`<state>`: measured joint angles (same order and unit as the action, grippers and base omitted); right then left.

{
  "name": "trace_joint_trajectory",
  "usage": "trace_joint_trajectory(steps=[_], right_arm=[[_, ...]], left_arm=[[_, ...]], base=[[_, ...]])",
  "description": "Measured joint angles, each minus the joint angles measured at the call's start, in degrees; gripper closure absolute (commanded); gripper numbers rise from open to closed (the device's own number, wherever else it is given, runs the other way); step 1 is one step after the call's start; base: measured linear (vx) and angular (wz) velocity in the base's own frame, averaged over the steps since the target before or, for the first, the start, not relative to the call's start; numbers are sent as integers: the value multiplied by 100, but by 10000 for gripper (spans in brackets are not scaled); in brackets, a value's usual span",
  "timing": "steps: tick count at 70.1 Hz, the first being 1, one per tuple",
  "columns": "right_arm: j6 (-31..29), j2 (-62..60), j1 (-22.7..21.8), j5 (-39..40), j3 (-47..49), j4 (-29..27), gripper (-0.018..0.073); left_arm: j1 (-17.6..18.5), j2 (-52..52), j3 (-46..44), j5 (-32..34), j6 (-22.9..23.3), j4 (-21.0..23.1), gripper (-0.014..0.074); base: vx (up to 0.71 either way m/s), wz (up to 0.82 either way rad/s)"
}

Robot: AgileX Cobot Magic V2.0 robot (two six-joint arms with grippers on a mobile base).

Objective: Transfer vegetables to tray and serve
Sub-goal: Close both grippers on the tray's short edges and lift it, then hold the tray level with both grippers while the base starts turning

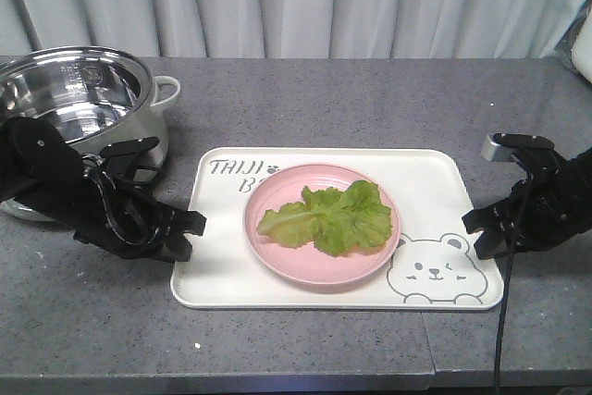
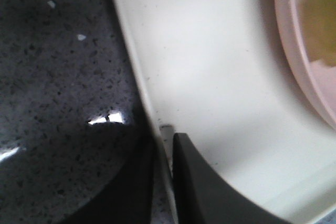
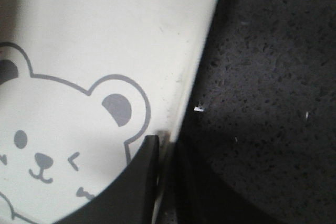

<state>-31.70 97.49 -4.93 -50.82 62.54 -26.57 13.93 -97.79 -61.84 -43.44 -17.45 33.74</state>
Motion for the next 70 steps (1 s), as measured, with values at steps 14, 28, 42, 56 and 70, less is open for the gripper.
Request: trace_joint_trajectory(steps=[14,28,42,56,70], right_arm=[[62,-388,0,-230,-18,-51,565],[173,-830,-18,-489,-18,-109,565],[317,-1341,-18,-783,-100,-98,564],[325,-1953,-18,-845,-446,-243,564],[315,-2497,-18,-1011,-464,-547,564]], left_arm=[[0,313,71,-150,18,-135,603],[-4,862,71,-380,67,-316,603],[-4,1479,75,-656,113,-441,603],[-24,2139,75,-906,257,-626,603],[-24,2693,75,-1163,715,-1123,603]], base=[[0,0],[0,0],[0,0],[0,0],[0,0]])
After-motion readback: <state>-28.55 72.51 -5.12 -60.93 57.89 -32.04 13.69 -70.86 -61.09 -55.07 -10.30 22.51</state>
